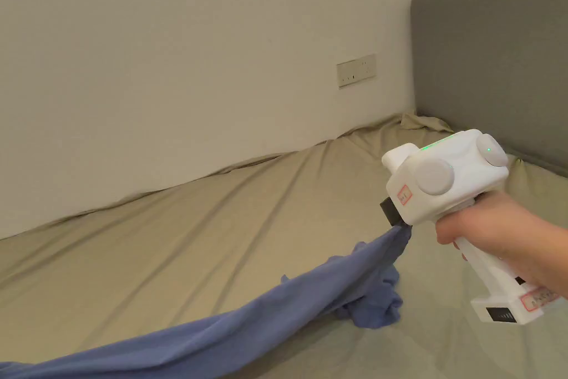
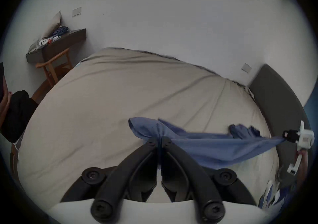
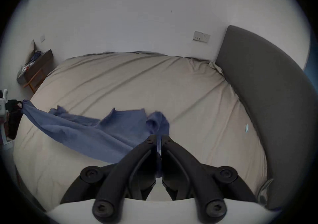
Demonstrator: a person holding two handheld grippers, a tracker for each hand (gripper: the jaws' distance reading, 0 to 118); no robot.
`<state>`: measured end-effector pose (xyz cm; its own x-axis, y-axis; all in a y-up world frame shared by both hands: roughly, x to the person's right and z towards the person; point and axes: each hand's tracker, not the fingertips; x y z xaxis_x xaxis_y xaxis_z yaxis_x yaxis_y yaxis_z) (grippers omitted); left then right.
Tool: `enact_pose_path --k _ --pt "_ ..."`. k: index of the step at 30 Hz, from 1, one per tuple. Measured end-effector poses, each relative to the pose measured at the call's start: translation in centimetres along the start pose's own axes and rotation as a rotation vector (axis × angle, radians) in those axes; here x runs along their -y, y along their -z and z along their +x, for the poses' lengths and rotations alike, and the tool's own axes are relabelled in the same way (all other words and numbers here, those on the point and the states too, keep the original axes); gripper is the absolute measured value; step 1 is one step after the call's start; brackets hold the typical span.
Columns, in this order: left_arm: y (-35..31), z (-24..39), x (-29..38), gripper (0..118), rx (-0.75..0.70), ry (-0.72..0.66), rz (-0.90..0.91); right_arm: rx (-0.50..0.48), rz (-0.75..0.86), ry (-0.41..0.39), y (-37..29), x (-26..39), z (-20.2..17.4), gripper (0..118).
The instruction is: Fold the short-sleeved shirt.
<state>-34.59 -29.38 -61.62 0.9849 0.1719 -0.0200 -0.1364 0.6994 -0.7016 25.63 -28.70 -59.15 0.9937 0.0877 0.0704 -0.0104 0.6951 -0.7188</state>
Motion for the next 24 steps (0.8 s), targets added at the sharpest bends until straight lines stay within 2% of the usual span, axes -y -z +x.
enact_pose_path --k 2,4,7,13,17,20,24 --pt "-1.8 0.0 3.1 0 0.013 0.013 0.002 -0.020 -0.015 0.003 -1.3 3.0 0.0 6" --pt "-2.7 -0.4 6.2 0 0.036 -0.023 -0.045 -0.010 -0.095 -0.067 -2.4 6.1 -0.5 6" --pt "-4.3 -1.5 10.4 0 0.080 -0.089 -0.078 0.020 -0.121 -0.139 -4.2 11.2 -1.3 6" --pt "-9.7 -4.9 15.9 0 0.078 -0.015 -0.104 0.011 -0.202 -0.143 -7.1 19.5 -0.5 6" --pt "-12.5 -7.2 19.5 0 0.089 -0.049 -0.154 0.014 -0.258 -0.148 -8.8 24.1 -0.1 6" --pt "-13.8 -8.0 22.1 0 0.082 -0.015 -0.206 0.001 -0.302 -0.146 -10.0 27.1 -0.2 6" --pt "-14.3 -8.3 24.8 0 0.062 0.009 -0.267 0.016 -0.378 -0.215 -11.0 30.4 -1.3 6"
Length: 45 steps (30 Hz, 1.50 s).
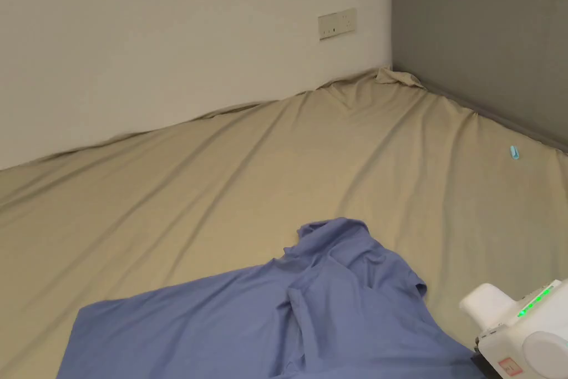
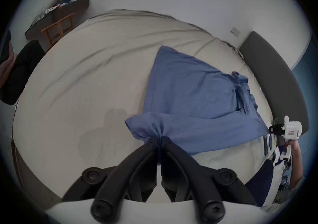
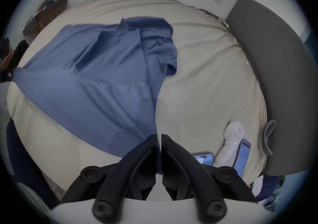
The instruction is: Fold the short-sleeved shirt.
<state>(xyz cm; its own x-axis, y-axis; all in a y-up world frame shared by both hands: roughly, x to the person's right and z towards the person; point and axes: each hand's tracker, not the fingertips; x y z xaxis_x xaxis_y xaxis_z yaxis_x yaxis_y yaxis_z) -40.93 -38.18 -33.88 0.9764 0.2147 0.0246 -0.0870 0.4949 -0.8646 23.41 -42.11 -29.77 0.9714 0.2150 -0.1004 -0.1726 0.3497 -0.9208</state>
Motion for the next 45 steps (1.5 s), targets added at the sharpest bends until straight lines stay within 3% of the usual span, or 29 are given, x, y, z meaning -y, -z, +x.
enact_pose_path --k 4,8,12,25,27,29,30,31,32,33,35,37,42,43,44,45 --pt "0.7 -0.3 1.2 0 0.013 -0.036 -0.048 0.016 -0.051 -0.072 0.2 1.9 -1.8 6" --pt "2.1 0.3 1.7 0 -0.105 0.074 -0.133 -0.026 -0.122 -0.033 1.4 3.0 -1.9 6" --pt "5.2 -1.7 2.7 0 -0.114 0.068 -0.187 -0.049 -0.168 0.005 3.0 3.8 -1.6 6" --pt "9.5 -1.5 3.6 0 -0.183 0.170 -0.318 -0.077 -0.247 0.021 5.6 4.9 -2.3 6" --pt "9.8 -1.6 4.0 10 -0.185 0.166 -0.302 -0.065 -0.241 0.028 5.8 4.9 -2.7 6" --pt "9.3 -1.5 4.2 11 -0.188 0.163 -0.284 -0.052 -0.227 0.066 5.3 5.1 -2.7 7" --pt "8.7 -1.3 4.3 24 -0.192 0.175 -0.266 -0.054 -0.213 0.074 5.1 5.3 -2.5 13" --pt "7.7 -0.5 4.1 63 -0.193 0.185 -0.256 -0.063 -0.185 0.025 4.3 5.2 -2.3 35" --pt "6.7 -0.2 3.8 107 -0.201 0.179 -0.245 -0.040 -0.166 -0.023 3.3 4.9 -2.1 84" --pt "4.8 0.2 3.5 118 -0.222 0.121 -0.149 0.016 -0.104 -0.026 1.7 4.9 -1.7 118" --pt "-0.3 1.5 2.4 118 -0.134 0.089 0.165 0.149 0.083 0.006 -2.8 4.4 -1.3 113" --pt "-3.3 3.2 1.7 118 -0.113 0.069 0.299 0.094 0.229 0.093 -6.9 3.1 -1.5 118" --pt "-6.2 10.7 4.3 118 -0.087 0.112 0.264 0.007 0.482 0.246 -12.8 2.5 -4.4 118" --pt "-4.6 10.5 5.5 118 -0.088 0.118 0.255 -0.016 0.511 0.260 -13.1 2.7 -5.6 112" --pt "-4.4 11.2 6.2 109 -0.068 0.138 0.271 -0.022 0.520 0.269 -13.2 2.8 -6.7 89" --pt "-4.0 12.0 6.8 52 -0.052 0.129 0.268 -0.025 0.489 0.260 -13.0 2.5 -8.0 24"
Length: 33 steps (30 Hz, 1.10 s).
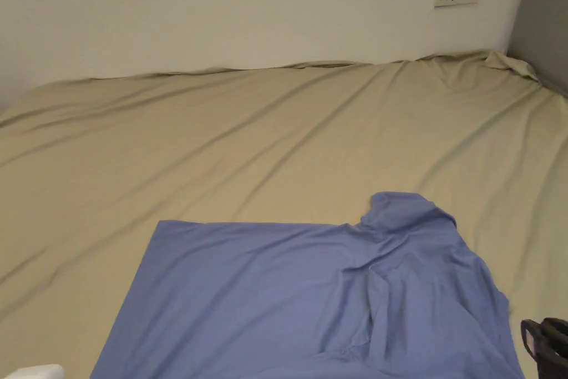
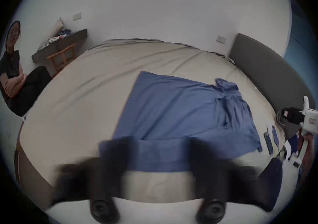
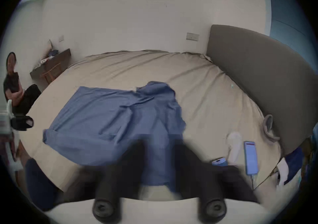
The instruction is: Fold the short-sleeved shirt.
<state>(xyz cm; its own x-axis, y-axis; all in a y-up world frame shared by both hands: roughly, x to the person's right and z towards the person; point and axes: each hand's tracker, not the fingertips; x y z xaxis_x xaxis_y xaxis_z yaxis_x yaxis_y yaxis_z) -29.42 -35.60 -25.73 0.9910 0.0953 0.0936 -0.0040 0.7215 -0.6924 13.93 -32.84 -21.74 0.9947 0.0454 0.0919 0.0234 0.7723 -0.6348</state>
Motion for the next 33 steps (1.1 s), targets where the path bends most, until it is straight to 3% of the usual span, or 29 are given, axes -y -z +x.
enact_pose_path --k 1,2,4,6,7,10,13,14,15,16,18,21,23,26,27,29,30,31,33 --pt "0.7 0.5 0.3 0 0.018 -0.038 -0.024 -0.009 -0.037 0.005 1.0 0.9 -0.1 3" --pt "2.3 -1.2 1.0 0 0.018 -0.098 -0.056 -0.059 -0.035 0.020 1.0 1.2 -0.9 3" --pt "4.1 -2.5 0.7 0 0.083 -0.069 -0.082 -0.172 -0.063 0.033 1.1 1.4 -2.1 3" --pt "4.1 -0.8 -0.5 0 0.051 -0.057 -0.072 -0.166 -0.075 0.017 2.2 1.6 -2.3 3" --pt "4.6 -0.6 -0.5 0 0.115 -0.130 -0.103 -0.165 -0.083 -0.005 2.3 1.5 -2.7 3" --pt "5.1 -2.4 -1.0 0 0.018 -0.108 -0.114 -0.159 -0.092 -0.043 3.1 1.8 -2.4 3" --pt "6.0 -5.4 0.2 0 -0.007 -0.196 -0.163 -0.164 -0.141 -0.010 4.2 2.6 -0.9 3" --pt "6.2 -6.8 0.5 20 -0.052 -0.203 -0.183 -0.167 -0.168 0.025 4.6 2.9 -0.2 3" --pt "6.8 -7.7 1.2 102 -0.131 -0.196 -0.190 -0.164 -0.185 0.062 4.8 3.2 0.4 3" --pt "7.6 -8.2 1.7 118 -0.209 -0.127 -0.212 -0.160 -0.195 0.082 4.8 3.3 0.8 3" --pt "8.4 -9.5 2.1 117 -0.272 -0.027 -0.307 -0.159 -0.191 0.090 4.9 3.5 1.5 3" --pt "9.5 -9.8 2.2 117 -0.264 -0.066 -0.404 -0.155 -0.186 0.090 4.6 3.3 1.5 3" --pt "13.0 -10.6 3.4 117 -0.221 -0.068 -0.377 -0.157 -0.188 0.088 4.7 3.2 1.6 3" --pt "14.8 -9.1 4.4 106 -0.301 0.015 -0.412 -0.139 -0.225 0.102 5.3 3.6 2.0 3" --pt "14.9 -8.8 4.5 97 -0.294 0.002 -0.407 -0.133 -0.245 0.114 5.6 3.8 2.4 3" --pt "13.5 -8.1 4.2 49 -0.180 -0.118 -0.356 -0.127 -0.269 0.136 6.1 4.5 3.2 3" --pt "12.8 -7.8 3.9 24 -0.248 -0.108 -0.332 -0.140 -0.279 0.152 6.4 4.8 3.8 3" --pt "12.2 -7.8 3.7 5 -0.250 -0.075 -0.303 -0.151 -0.283 0.182 6.6 4.9 4.4 3" --pt "11.0 -8.0 3.2 5 -0.172 -0.161 -0.291 -0.158 -0.319 0.250 7.3 5.1 6.1 3"
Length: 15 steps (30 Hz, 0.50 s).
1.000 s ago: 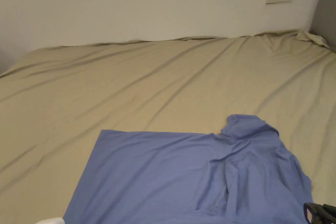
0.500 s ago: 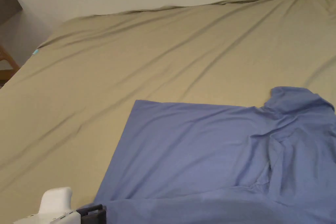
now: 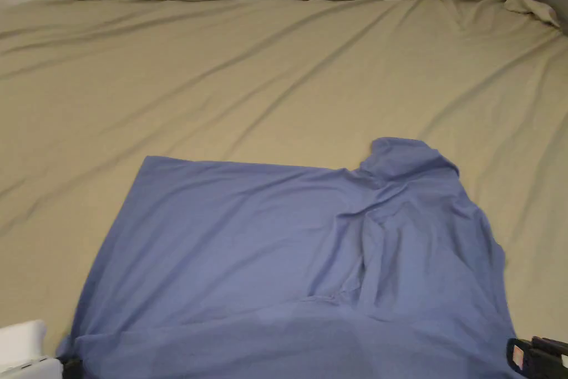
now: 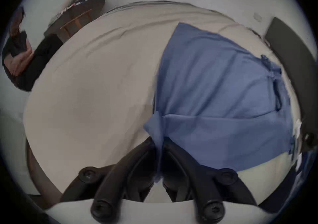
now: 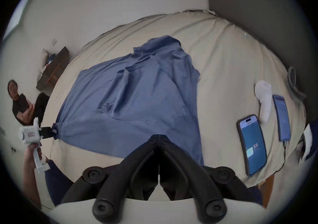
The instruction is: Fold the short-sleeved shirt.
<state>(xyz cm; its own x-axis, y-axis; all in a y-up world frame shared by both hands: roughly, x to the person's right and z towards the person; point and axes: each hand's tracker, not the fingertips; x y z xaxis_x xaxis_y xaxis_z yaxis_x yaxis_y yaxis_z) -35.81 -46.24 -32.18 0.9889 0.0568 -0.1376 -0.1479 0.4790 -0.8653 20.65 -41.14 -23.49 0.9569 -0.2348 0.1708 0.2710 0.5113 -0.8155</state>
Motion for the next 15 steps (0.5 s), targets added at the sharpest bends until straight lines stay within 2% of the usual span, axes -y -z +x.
enact_pose_path --k 1,2,3,4,7,9,11,12,13,14,15 --pt "-0.2 -0.4 -0.2 5 0.035 -0.039 0.009 -0.002 -0.016 0.018 0.2 -0.3 0.8 6" --pt "-0.7 -1.1 -0.5 5 0.038 -0.035 0.025 0.004 -0.025 0.007 0.5 -0.5 1.5 27" --pt "-1.1 -1.6 -0.7 5 0.068 -0.047 0.027 -0.009 -0.022 -0.029 1.0 -0.4 2.2 88" --pt "-1.3 -1.9 -0.8 5 0.071 -0.048 0.030 0.022 -0.030 -0.090 1.7 -0.2 2.9 118" --pt "-3.3 -0.3 -0.6 5 0.075 -0.041 0.024 0.138 -0.082 -0.212 4.3 0.7 2.8 116" --pt "-3.7 -0.7 -1.0 5 0.084 -0.032 0.032 0.127 -0.145 -0.247 5.3 1.7 2.9 118" --pt "-3.8 -0.5 -1.1 5 0.111 -0.060 0.032 0.144 -0.220 -0.239 7.5 2.5 3.2 116" --pt "-3.8 -0.4 -1.1 5 0.119 -0.074 0.033 0.140 -0.232 -0.222 6.7 1.7 2.8 105" --pt "-3.3 -1.2 -1.3 5 0.122 -0.080 0.034 0.126 -0.224 -0.219 7.2 1.9 2.9 82" --pt "-3.2 -1.1 -1.4 5 0.129 -0.089 0.030 0.116 -0.225 -0.212 7.8 2.1 3.1 52" --pt "-3.1 -1.0 -1.4 5 0.124 -0.092 0.025 0.136 -0.241 -0.194 8.3 2.3 3.4 41"
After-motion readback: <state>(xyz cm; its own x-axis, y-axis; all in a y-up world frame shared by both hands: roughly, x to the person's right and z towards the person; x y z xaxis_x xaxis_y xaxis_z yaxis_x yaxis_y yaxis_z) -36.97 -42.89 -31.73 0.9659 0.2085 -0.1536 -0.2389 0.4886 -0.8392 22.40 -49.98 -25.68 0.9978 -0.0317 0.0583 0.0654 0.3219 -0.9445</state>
